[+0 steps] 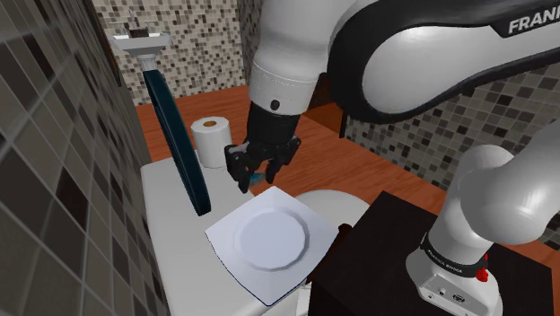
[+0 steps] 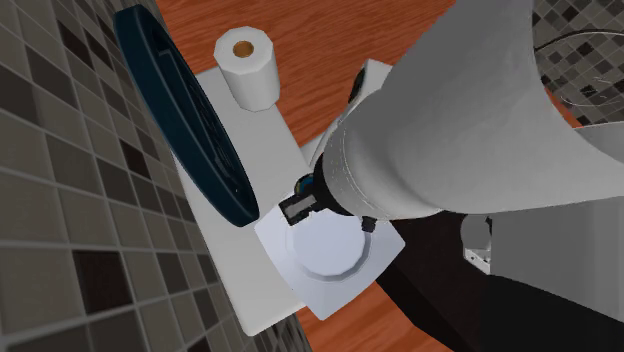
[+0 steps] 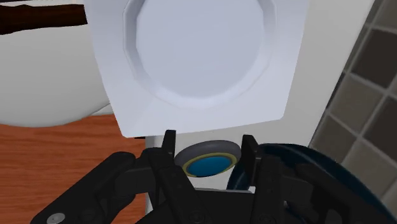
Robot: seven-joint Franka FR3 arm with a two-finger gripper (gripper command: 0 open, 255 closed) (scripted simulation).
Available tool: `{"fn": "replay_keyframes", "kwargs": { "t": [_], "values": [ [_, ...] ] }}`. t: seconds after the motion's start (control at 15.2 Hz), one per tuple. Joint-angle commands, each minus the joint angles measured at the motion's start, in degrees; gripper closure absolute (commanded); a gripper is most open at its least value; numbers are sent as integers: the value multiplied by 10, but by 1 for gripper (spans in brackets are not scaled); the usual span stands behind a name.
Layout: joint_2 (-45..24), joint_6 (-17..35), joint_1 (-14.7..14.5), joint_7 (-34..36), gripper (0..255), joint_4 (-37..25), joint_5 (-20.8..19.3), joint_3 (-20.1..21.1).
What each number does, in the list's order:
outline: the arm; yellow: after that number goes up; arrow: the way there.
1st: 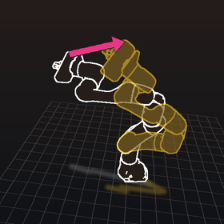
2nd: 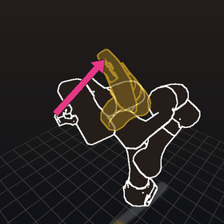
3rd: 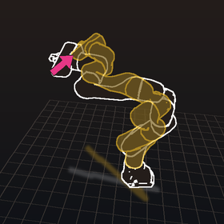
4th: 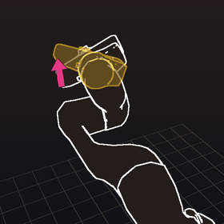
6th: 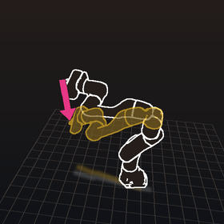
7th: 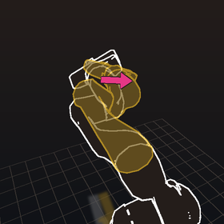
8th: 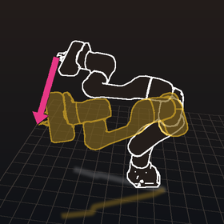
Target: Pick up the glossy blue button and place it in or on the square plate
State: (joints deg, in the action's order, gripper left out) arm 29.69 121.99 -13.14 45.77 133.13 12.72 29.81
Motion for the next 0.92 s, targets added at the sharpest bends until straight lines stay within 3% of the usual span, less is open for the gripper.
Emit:
{"fn": "replay_keyframes", "kwargs": {
  "t": [0.0, 0.2, 0.86],
  "values": [
    [30, -9, -17, 18, 255, 18, 13, 10],
    [71, -29, -44, 53, 255, 34, 33, 31],
    [56, 51, -48, 56, 255, 99, 45, 55]
  ]
}}
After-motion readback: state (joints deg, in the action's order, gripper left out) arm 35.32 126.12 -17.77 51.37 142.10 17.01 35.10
